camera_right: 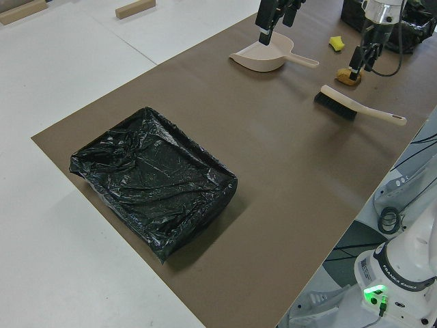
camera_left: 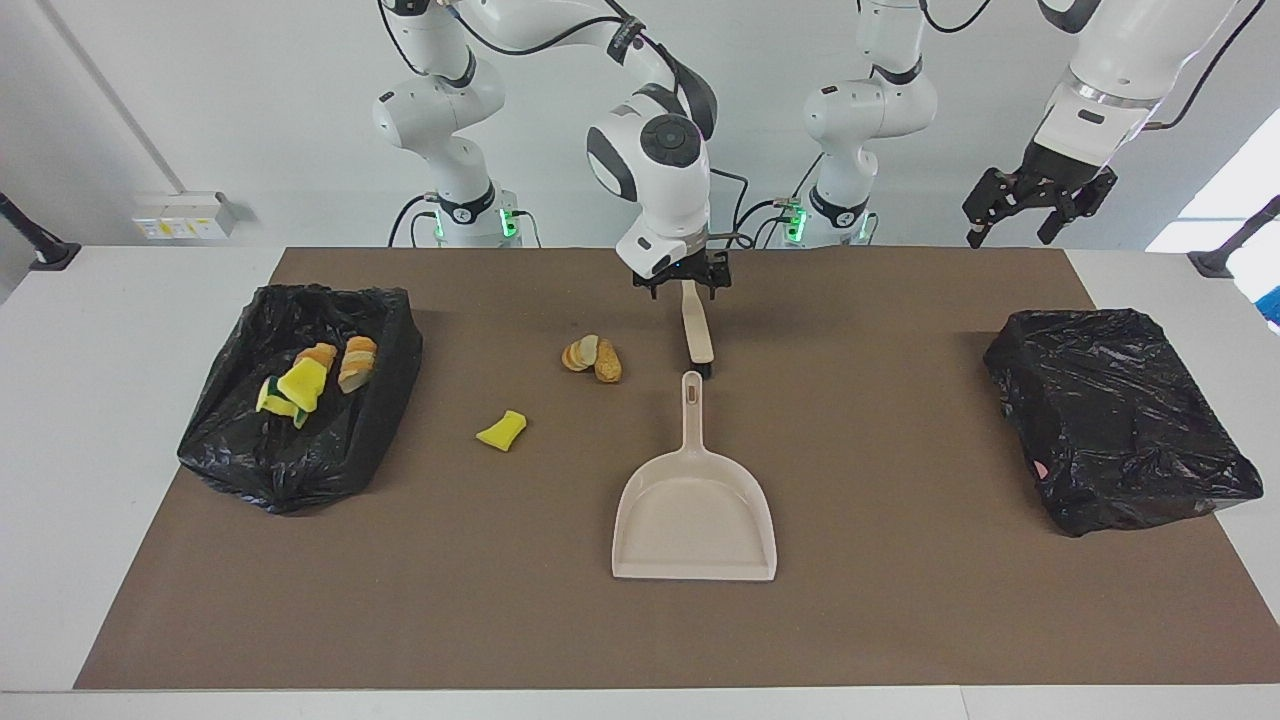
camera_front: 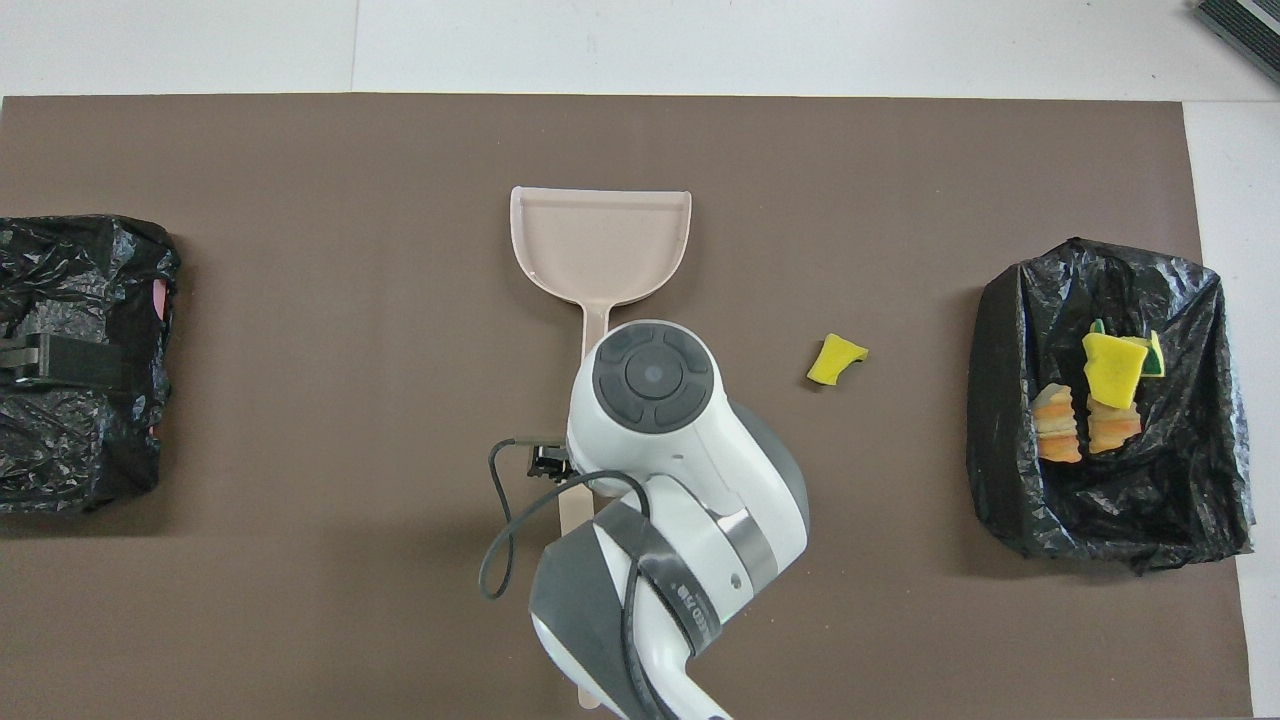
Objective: Sweep and dump trash in bin
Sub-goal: 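Set the dustpan down mid-table with the right gripper and withdraw, then grasp the dustpan with the left gripper while the right gripper grasps the brush, then place the dustpan beside the debris with the left gripper while the right brushes, then sweep the sponge and crusts into the dustpan with the right gripper's brush, then carry the loaded dustpan with the left gripper toward the farther black bin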
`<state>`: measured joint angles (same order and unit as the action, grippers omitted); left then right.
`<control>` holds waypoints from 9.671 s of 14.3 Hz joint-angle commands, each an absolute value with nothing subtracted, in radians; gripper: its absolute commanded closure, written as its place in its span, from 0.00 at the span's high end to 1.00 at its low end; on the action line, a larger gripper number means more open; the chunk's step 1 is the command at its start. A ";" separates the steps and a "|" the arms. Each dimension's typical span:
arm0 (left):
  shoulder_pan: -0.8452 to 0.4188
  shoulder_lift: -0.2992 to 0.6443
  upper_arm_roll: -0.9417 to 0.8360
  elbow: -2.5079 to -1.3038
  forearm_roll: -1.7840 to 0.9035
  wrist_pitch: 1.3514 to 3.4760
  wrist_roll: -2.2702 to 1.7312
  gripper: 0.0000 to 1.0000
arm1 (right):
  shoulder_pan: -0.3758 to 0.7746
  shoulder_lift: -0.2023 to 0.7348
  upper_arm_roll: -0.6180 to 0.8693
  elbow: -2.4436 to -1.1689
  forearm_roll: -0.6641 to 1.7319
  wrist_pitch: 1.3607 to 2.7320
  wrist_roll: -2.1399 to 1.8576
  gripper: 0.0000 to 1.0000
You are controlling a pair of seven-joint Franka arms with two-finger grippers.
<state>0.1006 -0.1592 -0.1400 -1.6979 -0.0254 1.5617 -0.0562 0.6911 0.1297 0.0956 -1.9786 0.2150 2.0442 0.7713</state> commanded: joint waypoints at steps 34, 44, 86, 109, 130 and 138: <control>-0.299 0.225 -0.170 -1.640 -0.043 1.884 -0.357 1.00 | 0.658 -0.202 0.086 -2.261 0.121 1.927 0.828 0.00; -0.412 0.350 -0.170 -1.693 -0.044 2.147 -0.479 1.00 | 0.405 -0.215 0.089 -2.296 -0.189 1.793 0.600 0.00; -0.144 -0.061 -0.152 -1.988 0.031 1.652 0.736 0.00 | 0.244 -0.213 0.087 -2.402 0.225 2.061 0.090 0.00; -0.256 -0.241 -0.160 -2.451 0.035 2.080 0.940 0.00 | 0.458 -0.091 0.094 -2.410 0.227 2.186 0.328 0.00; -0.198 -0.229 -0.158 -2.436 0.034 2.132 0.937 0.00 | 0.577 -0.064 0.083 -2.126 0.487 1.944 0.308 0.00; -0.031 -0.253 -0.150 -2.292 0.028 2.014 0.946 0.00 | 0.626 -0.083 0.097 -2.075 0.282 1.839 0.560 0.00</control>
<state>-0.0715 -0.2371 -0.1444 -2.3349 0.0241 2.0639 0.9419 0.5969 -0.0742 0.0894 -2.0681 0.3191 1.8250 0.5046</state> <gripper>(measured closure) 0.683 0.731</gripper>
